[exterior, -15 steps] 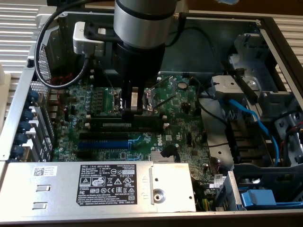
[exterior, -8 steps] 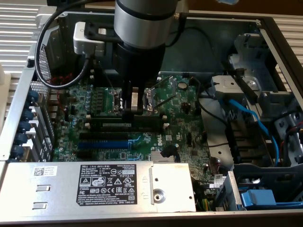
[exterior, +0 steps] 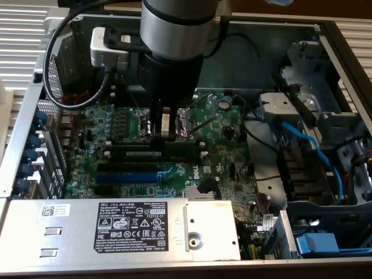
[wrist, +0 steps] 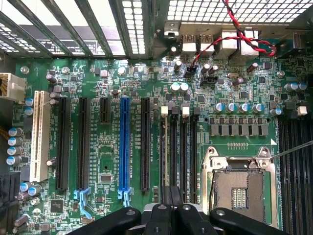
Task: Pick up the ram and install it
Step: 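Press down the ram until it locks into place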
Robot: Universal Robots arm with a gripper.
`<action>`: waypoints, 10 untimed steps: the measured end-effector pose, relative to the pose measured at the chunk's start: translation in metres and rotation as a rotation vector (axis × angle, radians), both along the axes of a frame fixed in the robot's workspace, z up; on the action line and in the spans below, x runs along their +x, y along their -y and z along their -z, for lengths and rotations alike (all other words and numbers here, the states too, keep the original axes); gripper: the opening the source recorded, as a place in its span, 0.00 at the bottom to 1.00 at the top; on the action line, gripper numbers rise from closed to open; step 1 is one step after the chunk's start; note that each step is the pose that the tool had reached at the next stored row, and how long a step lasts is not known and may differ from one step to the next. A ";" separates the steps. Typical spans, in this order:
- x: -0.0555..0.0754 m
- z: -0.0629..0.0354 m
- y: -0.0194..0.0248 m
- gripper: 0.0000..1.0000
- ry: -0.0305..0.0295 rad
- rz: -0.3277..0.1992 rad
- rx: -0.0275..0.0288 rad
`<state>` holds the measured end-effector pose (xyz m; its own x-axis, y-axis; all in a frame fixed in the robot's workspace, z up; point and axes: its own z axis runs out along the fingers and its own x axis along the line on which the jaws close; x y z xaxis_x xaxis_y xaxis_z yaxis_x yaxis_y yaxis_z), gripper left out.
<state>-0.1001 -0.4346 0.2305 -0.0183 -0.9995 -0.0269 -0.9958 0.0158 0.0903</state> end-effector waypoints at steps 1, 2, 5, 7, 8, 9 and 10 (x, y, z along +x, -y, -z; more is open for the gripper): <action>0.000 0.0001 0.0000 0.11 -0.0002 0.000 -0.0001; 0.000 0.0002 0.0000 0.11 -0.0003 0.000 -0.0001; 0.000 0.0006 0.0000 0.11 -0.0004 0.000 0.0001; 0.000 0.0007 0.0000 0.11 -0.0007 -0.001 -0.0001; 0.000 0.0008 0.0000 0.11 -0.0008 -0.001 -0.0001; 0.000 0.0009 0.0000 0.11 -0.0009 -0.001 -0.0001; 0.000 0.0010 0.0000 0.11 -0.0010 -0.001 0.0000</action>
